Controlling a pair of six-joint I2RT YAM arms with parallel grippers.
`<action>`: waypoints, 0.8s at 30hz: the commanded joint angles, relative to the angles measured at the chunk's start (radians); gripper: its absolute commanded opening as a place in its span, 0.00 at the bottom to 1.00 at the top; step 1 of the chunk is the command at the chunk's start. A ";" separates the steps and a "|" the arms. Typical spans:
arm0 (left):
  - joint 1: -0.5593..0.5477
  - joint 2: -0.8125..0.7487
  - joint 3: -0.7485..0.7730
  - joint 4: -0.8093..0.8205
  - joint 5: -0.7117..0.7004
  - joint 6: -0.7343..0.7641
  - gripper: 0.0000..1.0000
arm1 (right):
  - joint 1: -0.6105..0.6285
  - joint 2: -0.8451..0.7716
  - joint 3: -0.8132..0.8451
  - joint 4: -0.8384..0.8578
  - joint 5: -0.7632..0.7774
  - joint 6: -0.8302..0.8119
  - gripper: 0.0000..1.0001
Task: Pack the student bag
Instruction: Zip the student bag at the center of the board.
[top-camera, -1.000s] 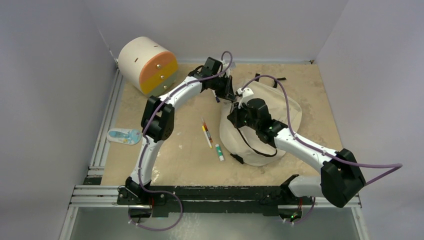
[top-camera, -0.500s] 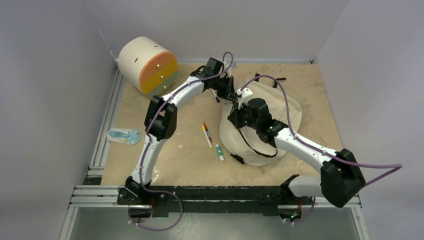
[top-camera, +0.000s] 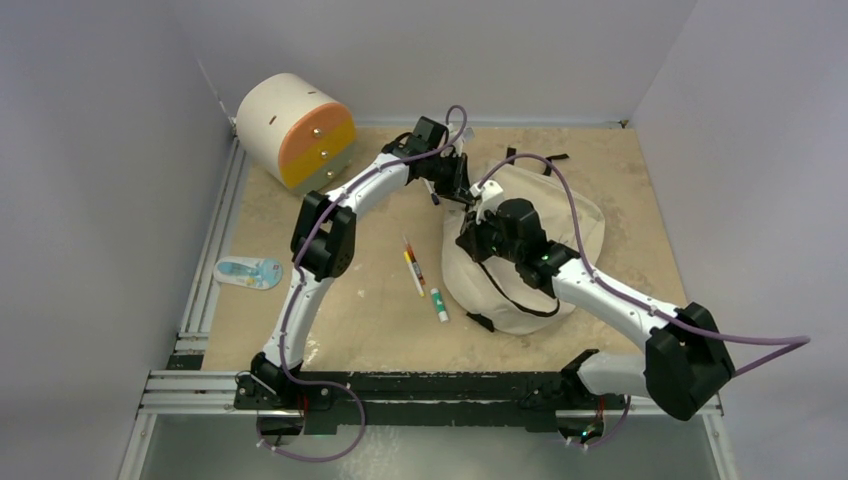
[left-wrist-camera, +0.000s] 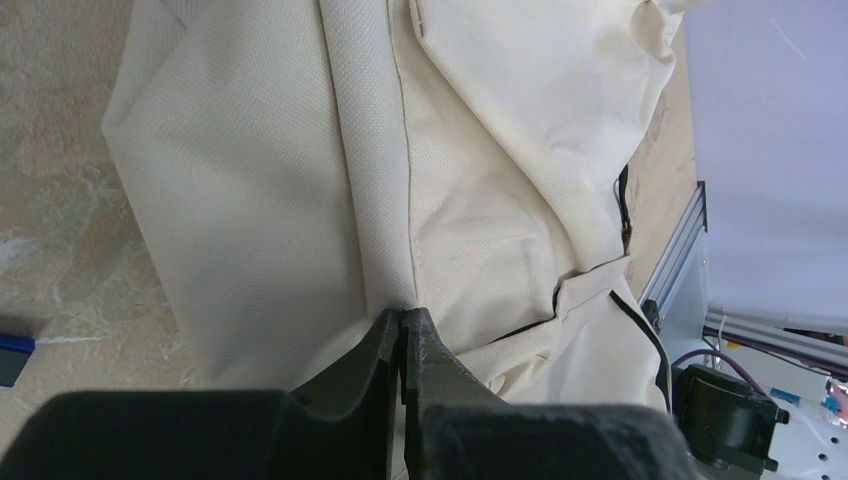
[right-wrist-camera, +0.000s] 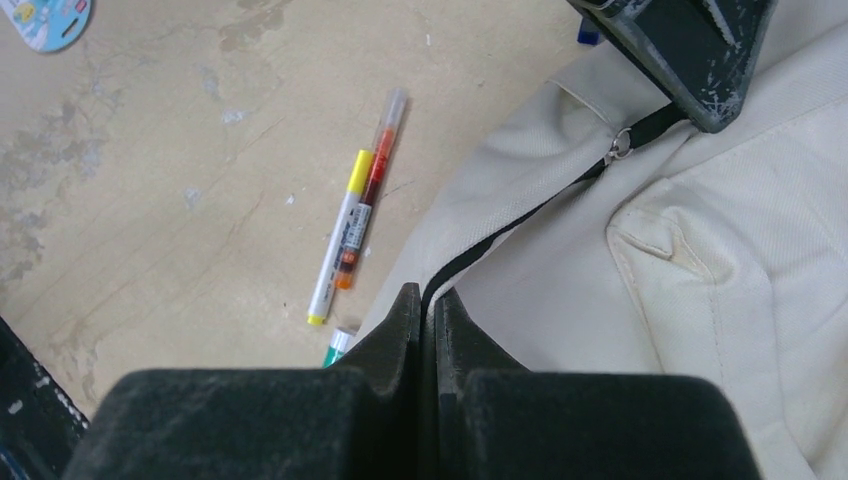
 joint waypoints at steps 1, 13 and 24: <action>0.053 0.031 0.052 0.233 -0.170 0.036 0.00 | 0.053 -0.085 0.012 -0.014 -0.328 -0.023 0.00; 0.059 0.039 0.076 0.244 -0.163 0.031 0.00 | 0.052 -0.106 0.018 -0.086 -0.396 -0.106 0.00; 0.063 -0.092 0.009 0.264 -0.107 0.022 0.05 | 0.051 -0.093 0.011 -0.050 -0.121 0.034 0.00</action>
